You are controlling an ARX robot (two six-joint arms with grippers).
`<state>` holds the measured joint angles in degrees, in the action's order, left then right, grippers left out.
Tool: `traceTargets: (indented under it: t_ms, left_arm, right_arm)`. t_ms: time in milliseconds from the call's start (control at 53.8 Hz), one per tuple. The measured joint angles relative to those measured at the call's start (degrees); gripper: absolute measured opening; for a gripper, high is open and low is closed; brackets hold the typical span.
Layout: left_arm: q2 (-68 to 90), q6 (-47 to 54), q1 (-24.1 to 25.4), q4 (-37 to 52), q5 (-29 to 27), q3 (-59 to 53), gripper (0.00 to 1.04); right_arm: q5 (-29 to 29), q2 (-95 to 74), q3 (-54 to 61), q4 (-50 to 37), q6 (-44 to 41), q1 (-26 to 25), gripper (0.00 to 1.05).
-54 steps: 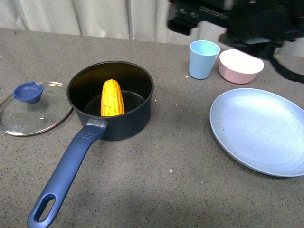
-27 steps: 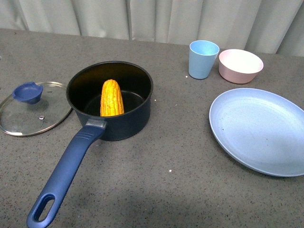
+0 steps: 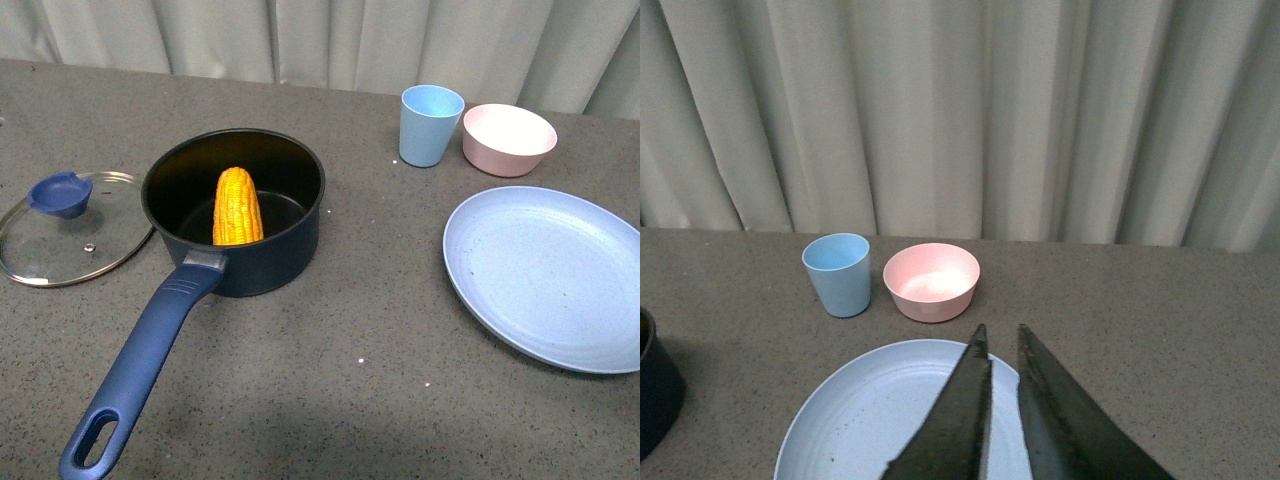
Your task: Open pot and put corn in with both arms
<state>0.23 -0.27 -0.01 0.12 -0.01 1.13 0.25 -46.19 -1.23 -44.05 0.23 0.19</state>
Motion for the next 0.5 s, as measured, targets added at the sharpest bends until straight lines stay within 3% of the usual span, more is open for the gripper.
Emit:
traceTargets:
  t_ms: [501]
  left_arm:
    - [0.0,0.0,0.0,0.0,0.0,0.0,0.98]
  right_arm:
    - [-0.2,19.8,0.9,17.8,-0.2,-0.1,0.01]
